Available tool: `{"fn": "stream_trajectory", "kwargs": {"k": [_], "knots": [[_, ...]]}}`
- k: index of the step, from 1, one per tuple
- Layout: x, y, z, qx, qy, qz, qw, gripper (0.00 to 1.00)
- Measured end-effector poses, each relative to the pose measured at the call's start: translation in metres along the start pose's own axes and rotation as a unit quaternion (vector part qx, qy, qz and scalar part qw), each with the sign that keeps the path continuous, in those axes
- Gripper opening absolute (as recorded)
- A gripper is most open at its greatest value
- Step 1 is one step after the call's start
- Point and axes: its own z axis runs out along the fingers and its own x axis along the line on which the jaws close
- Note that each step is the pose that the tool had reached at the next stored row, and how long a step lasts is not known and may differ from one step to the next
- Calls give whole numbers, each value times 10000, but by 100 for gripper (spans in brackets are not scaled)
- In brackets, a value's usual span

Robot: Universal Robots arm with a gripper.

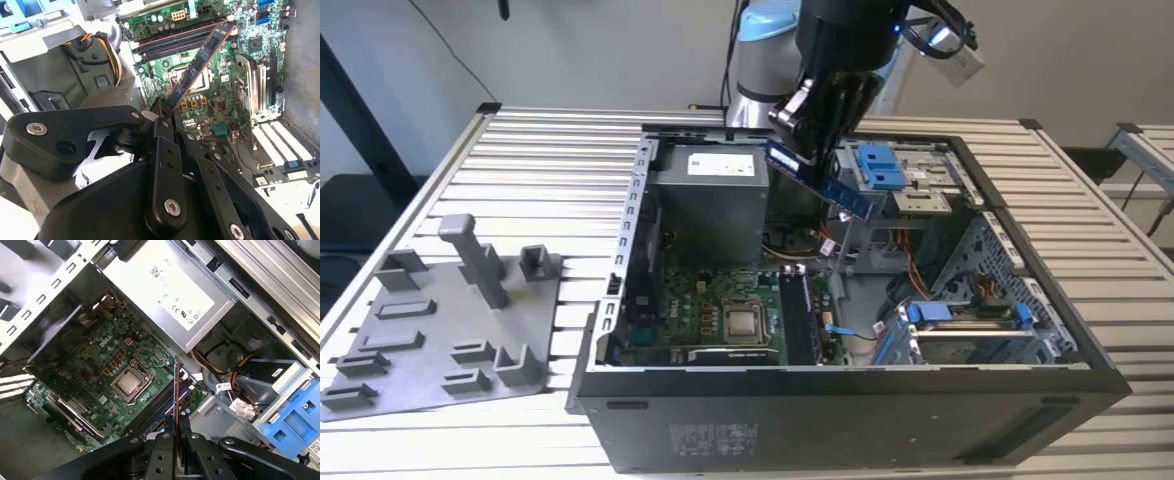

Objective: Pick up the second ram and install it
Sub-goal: 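Insert the second ram into the second slot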

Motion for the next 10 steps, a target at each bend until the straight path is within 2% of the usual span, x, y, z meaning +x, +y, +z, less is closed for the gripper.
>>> {"fn": "stream_trajectory", "kwargs": {"k": [4, 10], "knots": [[0, 0, 6, 1, -8, 188, 9998, 14], [0, 0, 13, 3, -19, 457, 9990, 14]]}}
